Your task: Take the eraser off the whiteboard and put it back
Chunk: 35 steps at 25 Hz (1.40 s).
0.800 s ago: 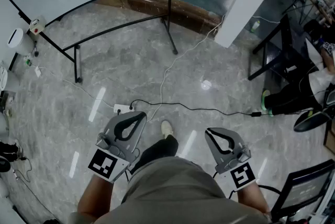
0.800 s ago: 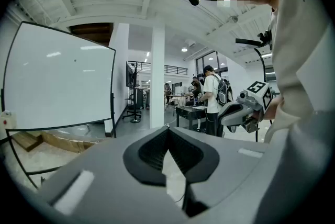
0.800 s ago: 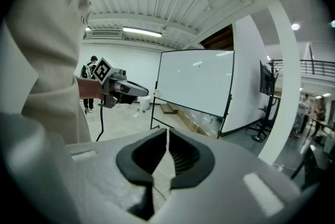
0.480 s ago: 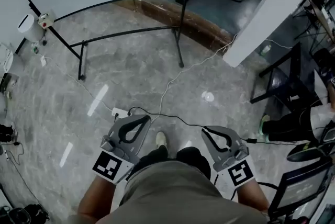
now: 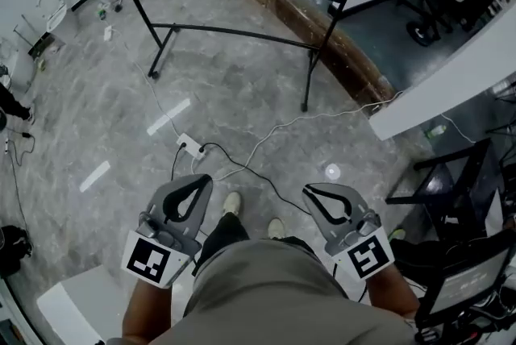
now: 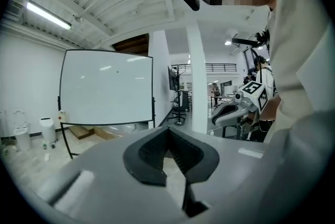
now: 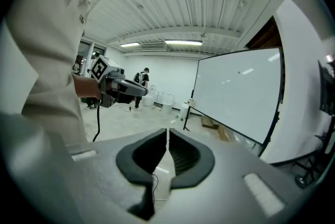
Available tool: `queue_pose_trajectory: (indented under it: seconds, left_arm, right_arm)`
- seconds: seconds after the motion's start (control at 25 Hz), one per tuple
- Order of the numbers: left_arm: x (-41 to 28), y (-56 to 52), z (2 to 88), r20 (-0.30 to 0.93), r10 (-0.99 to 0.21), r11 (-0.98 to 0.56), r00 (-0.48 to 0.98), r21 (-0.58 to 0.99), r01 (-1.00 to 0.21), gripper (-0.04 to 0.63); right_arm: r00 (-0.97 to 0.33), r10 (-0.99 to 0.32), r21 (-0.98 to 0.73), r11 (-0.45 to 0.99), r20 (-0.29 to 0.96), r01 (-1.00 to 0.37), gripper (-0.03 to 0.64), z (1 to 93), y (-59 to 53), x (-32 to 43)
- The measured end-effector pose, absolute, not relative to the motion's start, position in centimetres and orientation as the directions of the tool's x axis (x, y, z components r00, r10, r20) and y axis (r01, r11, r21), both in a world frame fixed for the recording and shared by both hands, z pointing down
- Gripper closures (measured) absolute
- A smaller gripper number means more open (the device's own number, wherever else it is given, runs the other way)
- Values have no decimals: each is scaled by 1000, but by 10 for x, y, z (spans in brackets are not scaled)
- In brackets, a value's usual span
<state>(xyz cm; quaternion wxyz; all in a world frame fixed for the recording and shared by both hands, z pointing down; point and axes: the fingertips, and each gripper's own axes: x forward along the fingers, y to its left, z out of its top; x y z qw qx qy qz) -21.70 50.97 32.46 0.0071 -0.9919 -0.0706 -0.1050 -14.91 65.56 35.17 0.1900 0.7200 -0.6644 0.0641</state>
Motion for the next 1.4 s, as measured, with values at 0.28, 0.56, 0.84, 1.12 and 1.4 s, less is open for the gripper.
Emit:
queue_pose_trajectory:
  seconds: [0.28,0.56,0.84,1.12,1.4]
  left_arm:
    - [-240,515,345,251,-27,-999,968,34,-36,589]
    - [-226,465,355,236,-42,-998,971,38,-52,589]
    - [-207,383,342,185,-18,-994,983,100,-37,589]
    - [-188,301,350,205,-100,-988,974,93,-121,589]
    - [-122,237,373,229,-179,-976,957,84,-203,586]
  right_arm:
    - [-20,-934,104,61,357,-993,600,373,651,-136]
    - [-63,-942,135,113,330,-984,598,370,578,-121]
    - [-48,-943,159,106,331,-982,586,349,478,-103]
    - [-95,-931,170,163,352,-972,586,356,401,-77]
    - [-168,-923,167,237,346,-957,583,378,328,-1]
